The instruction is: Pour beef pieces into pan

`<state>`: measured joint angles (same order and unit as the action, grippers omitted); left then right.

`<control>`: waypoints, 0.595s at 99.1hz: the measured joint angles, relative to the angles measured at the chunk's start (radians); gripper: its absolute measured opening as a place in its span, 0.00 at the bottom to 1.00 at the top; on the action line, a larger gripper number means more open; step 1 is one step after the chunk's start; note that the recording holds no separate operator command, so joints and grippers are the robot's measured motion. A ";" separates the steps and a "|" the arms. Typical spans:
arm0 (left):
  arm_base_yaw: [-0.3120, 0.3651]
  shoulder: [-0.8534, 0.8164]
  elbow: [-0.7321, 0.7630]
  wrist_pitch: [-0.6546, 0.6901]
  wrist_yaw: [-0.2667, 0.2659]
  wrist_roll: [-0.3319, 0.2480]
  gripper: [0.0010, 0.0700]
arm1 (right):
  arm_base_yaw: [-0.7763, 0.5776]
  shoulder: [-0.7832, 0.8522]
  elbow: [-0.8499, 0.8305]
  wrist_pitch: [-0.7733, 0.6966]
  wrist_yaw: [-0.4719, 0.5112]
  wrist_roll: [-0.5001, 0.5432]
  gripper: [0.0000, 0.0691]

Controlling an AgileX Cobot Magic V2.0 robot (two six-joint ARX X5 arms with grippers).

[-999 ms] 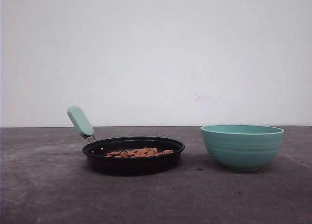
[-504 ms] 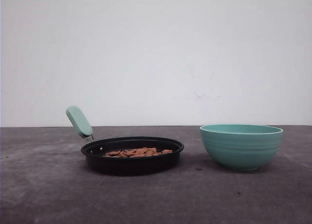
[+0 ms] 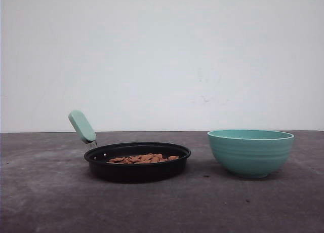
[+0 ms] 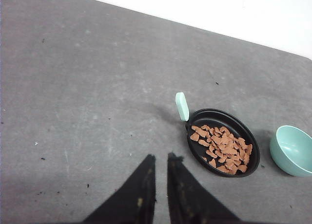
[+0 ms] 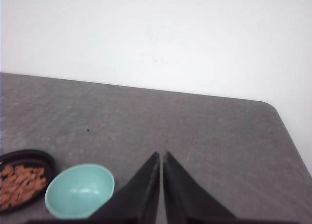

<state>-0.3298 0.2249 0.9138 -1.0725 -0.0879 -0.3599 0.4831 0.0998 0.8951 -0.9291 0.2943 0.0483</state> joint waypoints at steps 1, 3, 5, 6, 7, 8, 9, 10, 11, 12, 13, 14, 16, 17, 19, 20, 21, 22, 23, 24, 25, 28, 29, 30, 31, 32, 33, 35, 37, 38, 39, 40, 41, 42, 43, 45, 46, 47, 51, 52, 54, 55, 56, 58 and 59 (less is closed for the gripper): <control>0.000 0.000 0.000 0.000 0.000 0.000 0.01 | -0.003 -0.004 -0.001 -0.006 -0.005 0.000 0.02; 0.000 0.000 0.000 0.000 0.000 0.000 0.01 | -0.010 -0.009 -0.006 -0.014 -0.006 0.000 0.02; 0.000 0.000 0.000 0.000 0.000 0.000 0.01 | -0.018 -0.013 -0.013 -0.016 -0.006 0.000 0.02; 0.000 0.000 0.000 0.000 0.000 0.000 0.01 | -0.026 -0.013 -0.020 -0.013 -0.006 -0.001 0.02; 0.000 0.000 0.000 0.000 0.000 0.000 0.01 | -0.031 -0.013 -0.025 -0.009 -0.005 -0.002 0.02; 0.000 0.000 0.000 0.000 0.000 0.000 0.01 | -0.036 -0.012 -0.031 -0.003 -0.005 -0.003 0.02; 0.000 0.000 0.000 0.000 0.000 0.000 0.01 | -0.042 -0.012 -0.039 0.004 -0.003 -0.005 0.02; 0.000 0.000 0.000 0.000 0.000 0.000 0.01 | -0.048 -0.010 -0.047 0.014 -0.002 -0.008 0.02; 0.000 0.000 0.000 0.000 0.000 0.000 0.01 | -0.055 -0.009 -0.056 0.026 -0.002 -0.009 0.02; 0.000 0.000 0.000 0.000 0.000 0.000 0.01 | -0.061 -0.008 -0.066 0.037 -0.002 -0.011 0.02; 0.000 0.000 0.000 0.000 0.000 0.000 0.01 | -0.068 -0.006 -0.076 0.051 -0.002 -0.013 0.02; 0.000 0.000 0.000 0.000 0.000 0.000 0.01 | -0.074 -0.005 -0.087 0.066 -0.002 -0.015 0.02; 0.000 0.000 0.000 0.000 0.000 0.000 0.01 | -0.087 -0.001 -0.111 0.099 -0.002 -0.017 0.02; 0.000 0.000 0.000 0.000 0.000 0.000 0.01 | -0.094 0.001 -0.124 0.117 -0.003 -0.018 0.02; 0.000 0.000 0.000 0.000 0.000 0.000 0.01 | -0.108 0.006 -0.153 0.158 -0.003 -0.019 0.02; 0.000 0.000 0.000 0.000 0.000 0.000 0.01 | -0.114 0.008 -0.167 0.181 -0.003 -0.020 0.02; 0.000 0.000 0.000 0.000 0.000 0.000 0.01 | -0.122 0.010 -0.183 0.204 -0.003 -0.020 0.02; 0.000 0.000 0.000 0.000 0.000 0.000 0.01 | -0.129 0.011 -0.199 0.228 -0.005 -0.021 0.02; 0.000 0.000 0.000 0.000 0.000 0.000 0.01 | -0.137 0.014 -0.216 0.253 -0.006 -0.021 0.02; 0.000 0.000 0.000 0.000 0.000 0.000 0.01 | -0.145 0.015 -0.232 0.277 -0.008 -0.022 0.02; 0.000 0.000 0.000 0.000 0.000 0.000 0.01 | -0.153 0.016 -0.250 0.304 -0.014 -0.022 0.02; 0.000 0.000 0.000 0.000 0.000 0.000 0.01 | -0.174 0.020 -0.303 0.378 -0.035 -0.022 0.02; 0.000 0.000 0.000 0.000 0.000 0.000 0.01 | -0.182 0.020 -0.320 0.403 -0.045 -0.021 0.02; 0.000 0.000 0.000 0.000 0.000 0.000 0.01 | -0.189 0.020 -0.339 0.427 -0.057 -0.020 0.02; 0.000 0.000 0.000 0.000 0.000 0.000 0.01 | -0.196 0.020 -0.357 0.450 -0.069 -0.018 0.02; 0.000 0.000 0.000 0.000 0.000 0.000 0.01 | -0.203 0.020 -0.375 0.473 -0.082 -0.017 0.02; 0.000 0.000 0.000 0.000 0.000 0.000 0.01 | -0.211 0.020 -0.392 0.494 -0.096 -0.014 0.02; 0.000 0.000 0.000 0.000 0.000 0.000 0.01 | -0.225 0.020 -0.426 0.530 -0.125 -0.008 0.02; 0.000 0.000 0.000 0.000 0.000 0.000 0.01 | -0.240 0.020 -0.458 0.561 -0.156 0.000 0.02; 0.000 0.000 0.000 0.000 0.000 0.000 0.01 | -0.247 0.020 -0.473 0.576 -0.173 0.005 0.02; 0.000 0.000 0.000 0.000 0.000 0.000 0.01 | -0.255 0.020 -0.488 0.587 -0.190 0.008 0.02; 0.000 0.000 0.000 0.000 0.000 0.000 0.01 | -0.263 0.020 -0.503 0.597 -0.206 0.013 0.02; 0.000 0.000 0.000 0.000 0.000 0.000 0.01 | -0.271 0.020 -0.517 0.605 -0.222 0.015 0.02; 0.000 0.000 0.000 0.000 0.000 0.000 0.01 | -0.279 0.020 -0.531 0.612 -0.239 0.019 0.02; 0.000 0.000 0.000 0.000 0.000 0.000 0.01 | -0.287 0.020 -0.544 0.618 -0.254 0.023 0.02; 0.000 0.000 0.000 0.000 0.000 0.000 0.01 | -0.302 0.020 -0.570 0.627 -0.286 0.029 0.02; 0.000 0.000 0.000 0.000 0.000 0.000 0.01 | -0.310 0.020 -0.583 0.631 -0.302 0.031 0.02; 0.000 0.000 0.000 0.000 0.000 0.000 0.01 | -0.319 0.020 -0.595 0.633 -0.315 0.033 0.02; 0.000 0.000 0.000 0.000 0.000 0.000 0.01 | -0.352 0.020 -0.644 0.645 -0.364 0.037 0.02; 0.000 0.000 0.000 0.000 0.000 0.000 0.01 | -0.360 0.020 -0.655 0.650 -0.373 0.038 0.02; 0.000 0.000 0.000 0.000 0.000 0.000 0.01 | -0.375 0.019 -0.677 0.656 -0.387 0.038 0.02; 0.000 0.000 0.000 0.000 0.000 0.000 0.01 | -0.382 0.018 -0.687 0.660 -0.394 0.038 0.02; 0.000 0.000 0.000 0.000 0.000 0.000 0.01 | -0.388 0.017 -0.697 0.664 -0.400 0.038 0.02; 0.000 0.000 0.000 0.000 0.000 0.000 0.01 | -0.400 0.013 -0.717 0.674 -0.409 0.038 0.02; 0.000 0.000 0.000 0.000 0.000 0.000 0.01 | -0.405 0.010 -0.727 0.681 -0.414 0.038 0.02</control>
<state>-0.3298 0.2249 0.9138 -1.0725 -0.0875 -0.3599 0.0784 0.1097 0.1680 -0.2481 -0.1196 0.0864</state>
